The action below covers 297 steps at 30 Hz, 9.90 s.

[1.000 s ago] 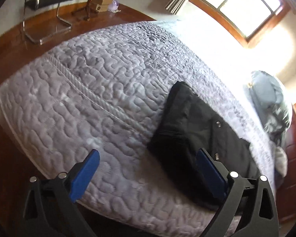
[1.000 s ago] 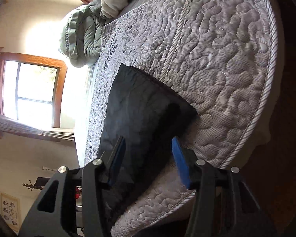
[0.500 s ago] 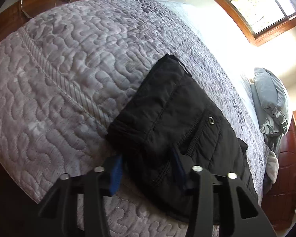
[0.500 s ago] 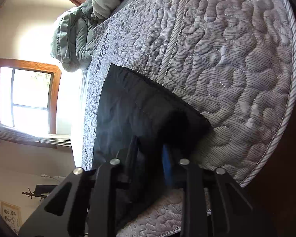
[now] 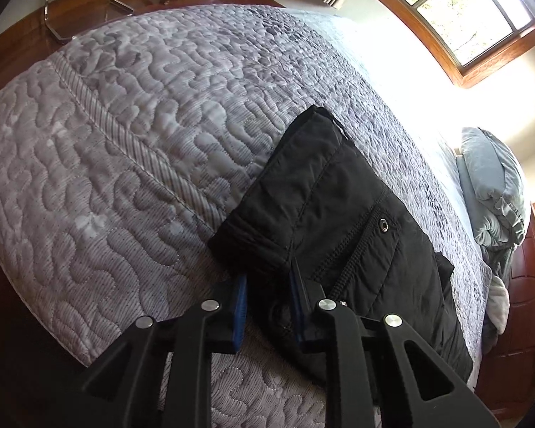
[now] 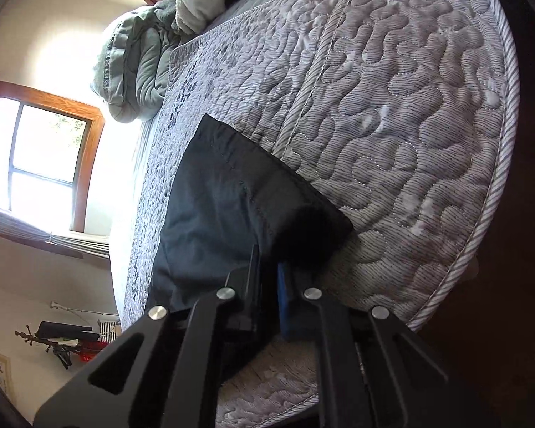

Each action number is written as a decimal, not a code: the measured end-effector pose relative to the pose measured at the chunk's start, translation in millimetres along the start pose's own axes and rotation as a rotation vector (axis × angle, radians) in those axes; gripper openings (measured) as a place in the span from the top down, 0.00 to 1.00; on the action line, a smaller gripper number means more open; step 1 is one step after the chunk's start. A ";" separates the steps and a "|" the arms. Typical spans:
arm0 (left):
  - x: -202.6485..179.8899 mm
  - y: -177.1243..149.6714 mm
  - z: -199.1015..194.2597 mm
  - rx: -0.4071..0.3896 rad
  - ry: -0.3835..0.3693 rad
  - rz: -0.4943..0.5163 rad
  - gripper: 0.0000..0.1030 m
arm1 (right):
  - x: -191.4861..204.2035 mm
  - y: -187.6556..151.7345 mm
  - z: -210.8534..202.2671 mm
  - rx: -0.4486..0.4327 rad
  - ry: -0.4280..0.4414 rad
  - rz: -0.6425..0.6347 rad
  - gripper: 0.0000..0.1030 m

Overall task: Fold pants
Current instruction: 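Grasp the pant leg ends with the right tool, then lift the pant leg ends upward with the right tool, then lay the held leg ends over the pants and open the right tool, then grasp the folded black pants with the left tool while the right tool grasps the other end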

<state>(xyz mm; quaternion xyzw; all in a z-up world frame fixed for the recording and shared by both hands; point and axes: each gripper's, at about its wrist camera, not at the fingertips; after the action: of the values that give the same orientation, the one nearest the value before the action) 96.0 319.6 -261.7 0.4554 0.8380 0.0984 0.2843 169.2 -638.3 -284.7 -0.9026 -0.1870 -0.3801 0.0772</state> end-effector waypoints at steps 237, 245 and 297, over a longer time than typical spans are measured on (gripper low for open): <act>40.8 -48.0 -27.2 -0.094 -0.249 0.003 0.07 | 178.5 -531.8 138.0 -0.181 -0.458 -1.893 0.84; 41.4 -47.4 -27.5 -0.093 -0.258 -0.001 0.07 | 179.1 -520.8 141.7 -0.008 -0.399 -1.765 0.66; 63.8 -46.2 -33.5 -0.089 -0.330 -0.125 0.04 | 335.1 -506.9 170.7 0.630 -0.317 -1.375 0.33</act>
<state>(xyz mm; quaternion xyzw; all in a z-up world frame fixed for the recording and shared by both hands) 17.4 348.9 -278.5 0.3991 0.8015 0.0416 0.4434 295.4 -31.4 -165.8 -0.5625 -0.8137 -0.1378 0.0492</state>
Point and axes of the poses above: each gripper's, at about its wrist camera, not at the fingertips, and z roughly the way its jaws point, x to its left, y to its top, and after that the axes turned 15 degrees about z, right-handed
